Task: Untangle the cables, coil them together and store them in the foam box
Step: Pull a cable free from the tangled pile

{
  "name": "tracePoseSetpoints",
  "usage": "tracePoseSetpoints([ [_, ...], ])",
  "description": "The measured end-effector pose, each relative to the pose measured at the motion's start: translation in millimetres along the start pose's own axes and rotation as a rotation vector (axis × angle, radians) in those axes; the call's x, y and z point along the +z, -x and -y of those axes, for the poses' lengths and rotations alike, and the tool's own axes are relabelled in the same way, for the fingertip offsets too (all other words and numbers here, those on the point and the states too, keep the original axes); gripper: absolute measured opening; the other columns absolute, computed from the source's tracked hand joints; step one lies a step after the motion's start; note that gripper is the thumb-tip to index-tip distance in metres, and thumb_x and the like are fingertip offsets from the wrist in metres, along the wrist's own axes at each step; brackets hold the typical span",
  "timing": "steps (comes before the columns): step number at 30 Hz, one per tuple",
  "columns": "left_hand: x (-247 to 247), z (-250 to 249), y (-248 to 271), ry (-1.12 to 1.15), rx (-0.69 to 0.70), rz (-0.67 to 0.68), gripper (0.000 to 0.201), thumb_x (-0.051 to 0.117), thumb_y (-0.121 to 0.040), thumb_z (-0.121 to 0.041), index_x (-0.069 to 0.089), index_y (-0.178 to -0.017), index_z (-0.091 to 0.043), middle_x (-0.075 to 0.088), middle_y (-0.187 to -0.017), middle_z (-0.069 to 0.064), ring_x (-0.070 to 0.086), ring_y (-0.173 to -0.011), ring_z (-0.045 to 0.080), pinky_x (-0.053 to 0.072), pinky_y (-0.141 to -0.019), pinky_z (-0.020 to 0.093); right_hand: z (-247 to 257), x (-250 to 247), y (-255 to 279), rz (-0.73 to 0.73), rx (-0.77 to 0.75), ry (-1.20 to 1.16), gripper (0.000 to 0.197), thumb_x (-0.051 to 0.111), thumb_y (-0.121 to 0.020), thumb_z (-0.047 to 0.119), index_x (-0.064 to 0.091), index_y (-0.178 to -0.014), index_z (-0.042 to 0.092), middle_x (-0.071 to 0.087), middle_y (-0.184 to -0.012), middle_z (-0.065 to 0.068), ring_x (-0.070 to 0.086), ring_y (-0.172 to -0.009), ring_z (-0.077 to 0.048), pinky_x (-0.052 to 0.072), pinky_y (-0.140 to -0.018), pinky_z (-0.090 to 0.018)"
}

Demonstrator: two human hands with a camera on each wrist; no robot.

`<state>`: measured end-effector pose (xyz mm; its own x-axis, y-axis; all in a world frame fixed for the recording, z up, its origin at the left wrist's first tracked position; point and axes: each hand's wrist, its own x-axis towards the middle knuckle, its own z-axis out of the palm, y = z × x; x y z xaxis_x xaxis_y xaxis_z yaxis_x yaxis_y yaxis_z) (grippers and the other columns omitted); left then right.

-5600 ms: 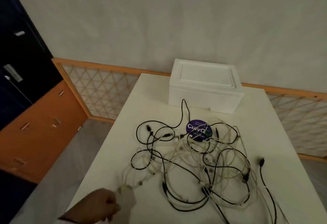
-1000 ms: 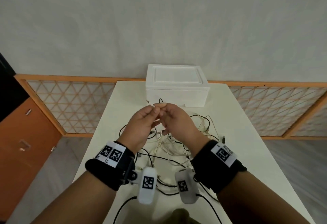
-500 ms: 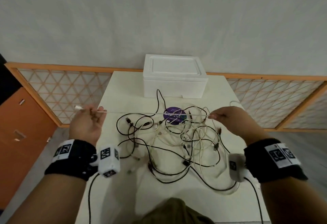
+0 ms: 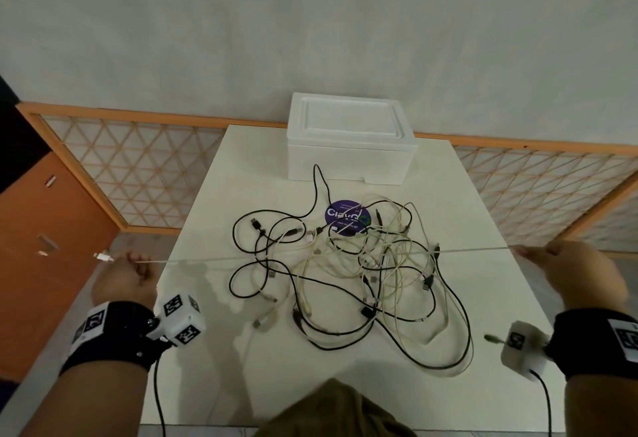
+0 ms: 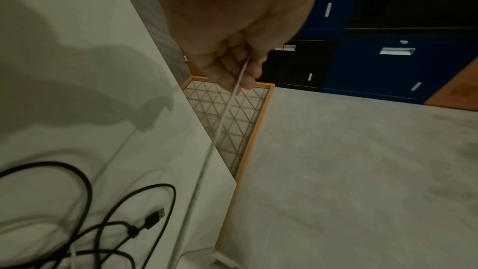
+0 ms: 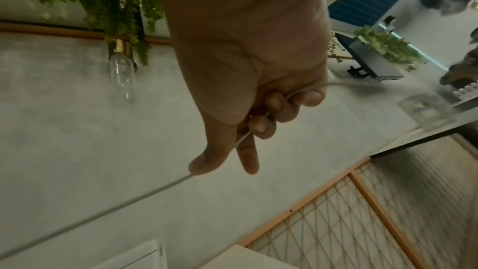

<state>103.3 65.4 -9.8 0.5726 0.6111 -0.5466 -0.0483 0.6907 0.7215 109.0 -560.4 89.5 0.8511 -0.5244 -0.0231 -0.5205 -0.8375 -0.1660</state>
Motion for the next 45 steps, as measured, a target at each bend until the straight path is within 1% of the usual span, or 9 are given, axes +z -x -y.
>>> tracePoseSetpoints([
  [4, 3.5, 9.6, 6.7, 0.04, 0.007, -0.068, 0.024, 0.047, -0.098, -0.017, 0.057, -0.076, -0.02, 0.053, -0.065, -0.009, 0.046, -0.048, 0.003, 0.047, -0.052, 0.014, -49.5, 32.1, -56.1, 0.022, 0.003, 0.119, 0.099, 0.016, -0.045, 0.103, 0.06, -0.066, 0.018, 0.06, -0.062, -0.01, 0.06, -0.063, -0.031, 0.049, -0.077, -0.056],
  [10, 30.1, 40.9, 47.5, -0.155, -0.079, 0.088, 0.022, 0.052, -0.098, -0.022, 0.058, -0.078, -0.015, 0.059, -0.065, -0.005, 0.054, -0.066, 0.008, 0.05, -0.078, 0.025, 35.1, 29.2, -24.4, 0.172, -0.047, 0.309, 0.062, 0.044, -0.069, 0.076, 0.058, -0.117, 0.038, 0.055, -0.131, 0.002, 0.051, -0.119, -0.03, 0.028, -0.104, -0.065],
  [13, 43.7, 57.0, 66.5, -0.172, -0.109, 0.205, 0.024, 0.045, -0.1, -0.019, 0.056, -0.08, -0.014, 0.061, -0.061, -0.004, 0.055, -0.068, 0.013, 0.048, -0.08, 0.028, 95.8, 36.4, 5.3, 0.125, -0.363, 0.062, 0.038, 0.06, -0.082, 0.041, 0.062, -0.118, 0.028, 0.053, -0.136, 0.0, 0.051, -0.12, -0.026, 0.039, -0.104, -0.046],
  [17, 52.9, 73.6, 83.1, -0.214, -0.14, 0.2, 0.021, 0.045, -0.1, -0.015, 0.057, -0.083, -0.011, 0.06, -0.061, 0.0, 0.053, -0.061, 0.015, 0.046, -0.065, 0.028, 172.4, 53.6, 56.4, 0.335, -0.803, -0.101, 0.025, 0.052, -0.09, 0.025, 0.066, -0.11, 0.022, 0.062, -0.12, 0.002, 0.055, -0.112, -0.019, 0.042, -0.097, -0.031],
  [25, 36.6, 87.9, 105.5, -0.301, -0.135, 0.158, 0.016, 0.044, -0.1, -0.014, 0.048, -0.084, -0.012, 0.03, -0.052, -0.003, 0.025, -0.041, 0.01, 0.022, -0.04, 0.024, 255.8, 122.7, 130.6, 0.564, -1.425, 0.049, 0.038, 0.043, -0.091, 0.005, 0.057, -0.126, 0.012, 0.057, -0.128, -0.01, 0.051, -0.117, -0.03, 0.041, -0.098, -0.038],
  [32, 20.1, 101.4, 111.3, -0.329, -0.171, 0.165, 0.023, 0.045, -0.1, -0.016, 0.055, -0.08, -0.009, 0.042, -0.053, -0.002, 0.038, -0.046, 0.011, 0.033, -0.052, 0.027, 271.7, 169.1, 152.4, 0.41, -1.533, 0.4, 0.019, 0.052, -0.083, 0.013, 0.061, -0.099, 0.013, 0.063, -0.095, -0.009, 0.061, -0.087, -0.032, 0.041, -0.067, -0.039],
  [36, 21.5, 102.5, 108.1, -0.26, -0.197, 0.173, 0.022, 0.049, -0.098, -0.017, 0.058, -0.08, -0.008, 0.054, -0.061, 0.001, 0.05, -0.048, 0.009, 0.043, -0.051, 0.022, 271.8, 157.1, 131.9, 0.38, -1.325, 0.013, 0.022, 0.047, -0.083, 0.01, 0.055, -0.101, 0.019, 0.059, -0.092, 0.0, 0.056, -0.09, -0.026, 0.036, -0.076, -0.035],
  [40, 51.2, 101.0, 119.7, -0.217, -0.134, 0.272, 0.024, 0.045, -0.1, -0.017, 0.059, -0.084, -0.007, 0.061, -0.072, 0.006, 0.055, -0.056, 0.011, 0.044, -0.055, 0.023, 274.2, 127.1, 113.3, 0.418, -1.045, -0.433, 0.012, 0.038, -0.095, 0.02, 0.048, -0.093, 0.026, 0.059, -0.076, 0.008, 0.056, -0.069, -0.02, 0.043, -0.065, -0.033],
  [45, 112.5, 107.0, 144.1, -0.262, -0.042, 0.549, 0.031, 0.038, -0.102, -0.02, 0.063, -0.108, -0.002, 0.071, -0.096, 0.01, 0.065, -0.082, 0.018, 0.05, -0.068, 0.025, 269.6, 89.8, 107.5, 0.448, -1.019, -0.635, 0.012, 0.045, -0.097, 0.025, 0.056, -0.102, 0.025, 0.064, -0.088, 0.012, 0.059, -0.079, -0.009, 0.046, -0.069, -0.023],
])
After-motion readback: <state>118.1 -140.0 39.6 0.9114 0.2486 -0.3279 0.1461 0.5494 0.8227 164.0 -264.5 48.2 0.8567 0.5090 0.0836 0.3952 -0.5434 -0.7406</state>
